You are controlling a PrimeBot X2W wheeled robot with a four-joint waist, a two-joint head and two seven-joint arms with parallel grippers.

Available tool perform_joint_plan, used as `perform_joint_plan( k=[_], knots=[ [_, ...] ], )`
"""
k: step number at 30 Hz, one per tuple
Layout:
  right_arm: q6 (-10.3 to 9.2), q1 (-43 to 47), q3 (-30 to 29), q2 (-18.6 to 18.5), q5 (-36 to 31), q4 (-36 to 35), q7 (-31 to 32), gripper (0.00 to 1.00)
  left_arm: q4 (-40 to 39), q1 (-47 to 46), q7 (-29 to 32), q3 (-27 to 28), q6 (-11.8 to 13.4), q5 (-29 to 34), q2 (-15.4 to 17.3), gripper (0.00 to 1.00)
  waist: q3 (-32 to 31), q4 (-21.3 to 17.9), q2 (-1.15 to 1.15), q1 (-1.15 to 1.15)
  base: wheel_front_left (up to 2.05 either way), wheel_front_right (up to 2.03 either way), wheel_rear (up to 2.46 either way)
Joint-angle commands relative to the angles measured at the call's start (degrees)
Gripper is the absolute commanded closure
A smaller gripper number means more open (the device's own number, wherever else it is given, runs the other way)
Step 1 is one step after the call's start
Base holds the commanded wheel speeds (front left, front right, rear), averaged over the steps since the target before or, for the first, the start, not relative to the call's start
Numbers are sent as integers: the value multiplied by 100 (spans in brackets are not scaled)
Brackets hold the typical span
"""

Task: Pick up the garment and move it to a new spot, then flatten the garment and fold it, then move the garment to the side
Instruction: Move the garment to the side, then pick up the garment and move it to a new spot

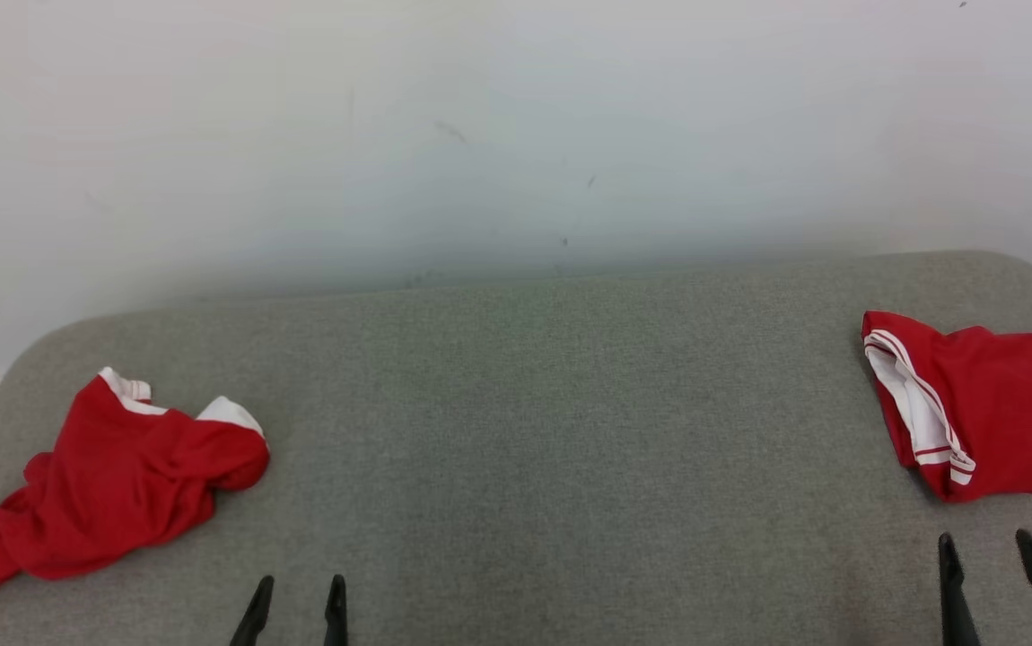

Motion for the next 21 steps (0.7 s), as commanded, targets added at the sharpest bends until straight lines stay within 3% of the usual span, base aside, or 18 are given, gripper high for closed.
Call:
perform_joint_plan(
  k=[1,13,21],
  knots=[
    [-12,199,91,51,69,-36,3,0,29,92,-1,23,25,-63,18,0,-74,-21,0,1,0,0,0],
    [-12,345,441,140,-7,134,3,0,56,163,-1,-83,88,-158,17,0,-137,26,0,1,0,0,0],
    [-12,446,471,142,103,101,3,0,93,118,-1,-145,69,-133,16,0,-146,654,0,1,0,0,0]
  ],
)
